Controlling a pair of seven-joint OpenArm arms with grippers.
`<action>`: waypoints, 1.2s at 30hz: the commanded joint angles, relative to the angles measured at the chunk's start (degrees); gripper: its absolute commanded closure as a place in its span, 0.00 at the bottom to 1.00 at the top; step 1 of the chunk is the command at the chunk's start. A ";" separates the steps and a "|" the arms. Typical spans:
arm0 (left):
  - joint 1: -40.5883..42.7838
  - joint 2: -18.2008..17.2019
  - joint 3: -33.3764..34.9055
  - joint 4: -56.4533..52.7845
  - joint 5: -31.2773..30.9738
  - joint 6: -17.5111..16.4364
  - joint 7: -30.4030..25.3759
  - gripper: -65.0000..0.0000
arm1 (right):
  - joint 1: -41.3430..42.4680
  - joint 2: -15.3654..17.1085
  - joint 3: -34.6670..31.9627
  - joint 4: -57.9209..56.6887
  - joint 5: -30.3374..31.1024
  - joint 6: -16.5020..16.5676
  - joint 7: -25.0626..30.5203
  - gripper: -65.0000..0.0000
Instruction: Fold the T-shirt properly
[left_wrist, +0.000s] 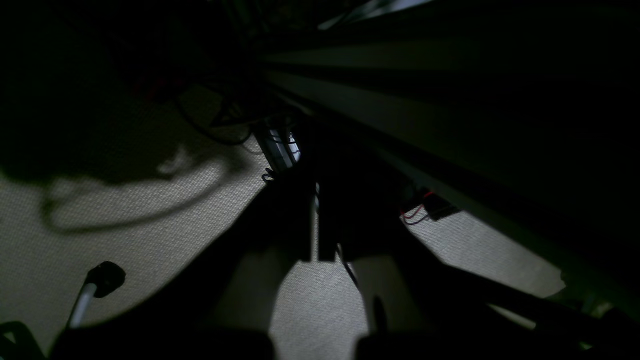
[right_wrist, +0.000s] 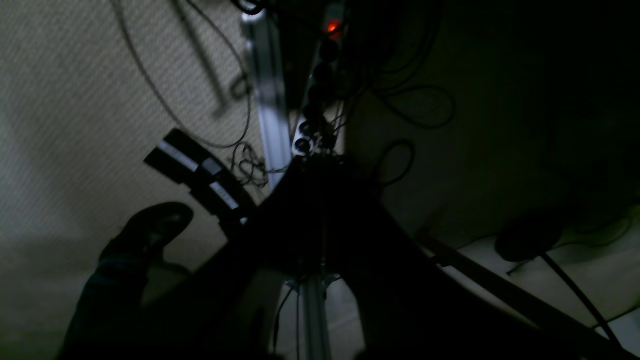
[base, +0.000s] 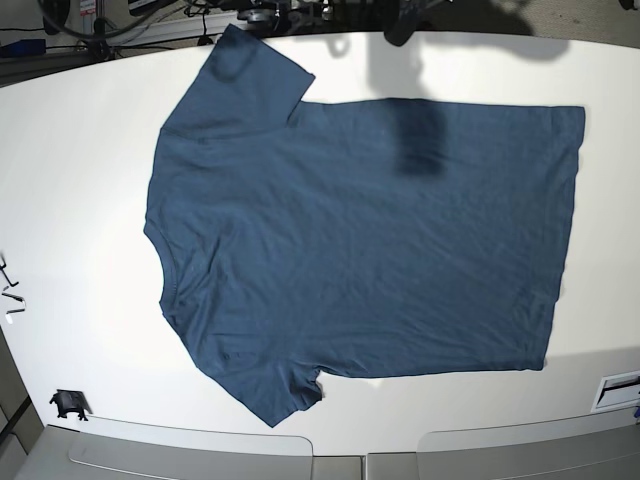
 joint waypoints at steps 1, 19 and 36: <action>0.63 0.42 0.15 0.13 0.17 -0.98 -0.48 1.00 | 0.15 -0.15 0.13 0.55 0.15 -0.04 0.17 1.00; 2.54 -0.52 0.11 0.13 -17.94 8.63 -0.35 1.00 | -4.66 -2.47 0.13 11.98 0.13 -12.24 -5.01 1.00; 2.38 -1.81 0.11 0.13 -31.39 15.37 6.64 1.00 | -5.16 0.00 0.15 11.96 0.17 -11.21 -19.74 1.00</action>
